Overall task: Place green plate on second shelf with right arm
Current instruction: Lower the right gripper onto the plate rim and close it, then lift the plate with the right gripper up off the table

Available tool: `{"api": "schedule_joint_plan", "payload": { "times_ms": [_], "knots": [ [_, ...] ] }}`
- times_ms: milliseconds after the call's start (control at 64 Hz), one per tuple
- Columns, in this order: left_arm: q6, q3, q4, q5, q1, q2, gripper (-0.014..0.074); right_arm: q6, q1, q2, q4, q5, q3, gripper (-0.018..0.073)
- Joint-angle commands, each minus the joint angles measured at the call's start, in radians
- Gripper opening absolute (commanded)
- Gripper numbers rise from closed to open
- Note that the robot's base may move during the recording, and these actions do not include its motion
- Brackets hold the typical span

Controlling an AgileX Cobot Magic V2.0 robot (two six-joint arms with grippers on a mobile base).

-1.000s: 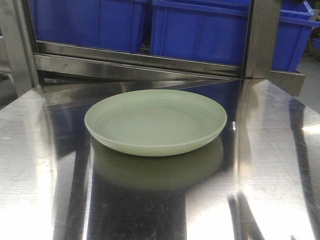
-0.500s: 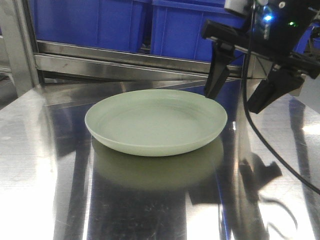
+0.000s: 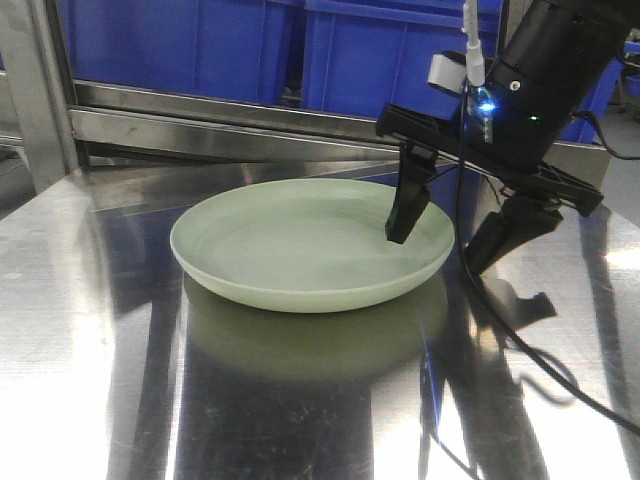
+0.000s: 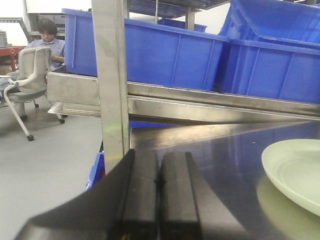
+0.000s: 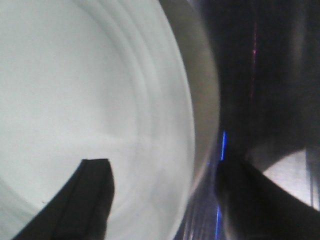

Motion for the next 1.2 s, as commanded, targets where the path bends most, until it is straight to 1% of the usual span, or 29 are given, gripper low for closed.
{"api": "schedule_joint_plan", "payload": {
  "times_ms": [0, 125, 172, 219, 266, 375, 500, 594, 750, 922, 1047, 1188],
  "knots": [
    [-0.002, 0.04, -0.006, -0.083, -0.002, -0.017, 0.013, -0.011, 0.002, -0.046, 0.035, -0.034, -0.031, 0.04],
    [-0.002, 0.04, -0.006, -0.083, -0.002, -0.017, 0.013, -0.011, -0.004, -0.046, 0.035, -0.027, -0.031, 0.0193],
    [-0.002, 0.04, -0.006, -0.083, -0.002, -0.017, 0.013, -0.011, -0.008, -0.046, 0.033, -0.021, -0.031, 0.0099],
    [-0.002, 0.04, -0.006, -0.083, -0.002, -0.017, 0.013, -0.011, -0.013, -0.046, 0.029, -0.017, -0.031, 0.0034],
    [-0.002, 0.04, -0.006, -0.083, -0.002, -0.017, 0.013, -0.011, -0.021, -0.046, 0.025, -0.013, -0.031, 0.0062],
    [-0.002, 0.04, -0.006, -0.083, -0.002, -0.017, 0.013, -0.013, -0.036, -0.055, 0.013, 0.01, -0.031, 0.0053],
    [-0.002, 0.04, -0.006, -0.083, -0.002, -0.017, 0.013, -0.034, -0.036, -0.103, -0.059, 0.016, -0.031, 0.0053],
    [-0.002, 0.04, -0.006, -0.083, -0.002, -0.017, 0.013, -0.034, -0.033, -0.18, -0.11, 0.021, -0.028, 0.0053],
    [-0.002, 0.04, -0.006, -0.083, -0.002, -0.017, 0.013, -0.034, -0.033, -0.384, -0.195, -0.011, -0.002, 0.0053],
    [-0.002, 0.04, -0.006, -0.083, -0.002, -0.017, 0.013, -0.032, -0.033, -0.644, -0.258, -0.081, 0.057, 0.0053],
    [-0.002, 0.04, -0.006, -0.083, -0.002, -0.017, 0.013, -0.032, -0.033, -0.851, -0.276, -0.14, 0.133, 0.0053],
    [-0.002, 0.04, -0.006, -0.083, -0.002, -0.017, 0.013, -0.032, -0.033, -1.118, -0.326, -0.229, 0.26, 0.0053]
  ]
}}
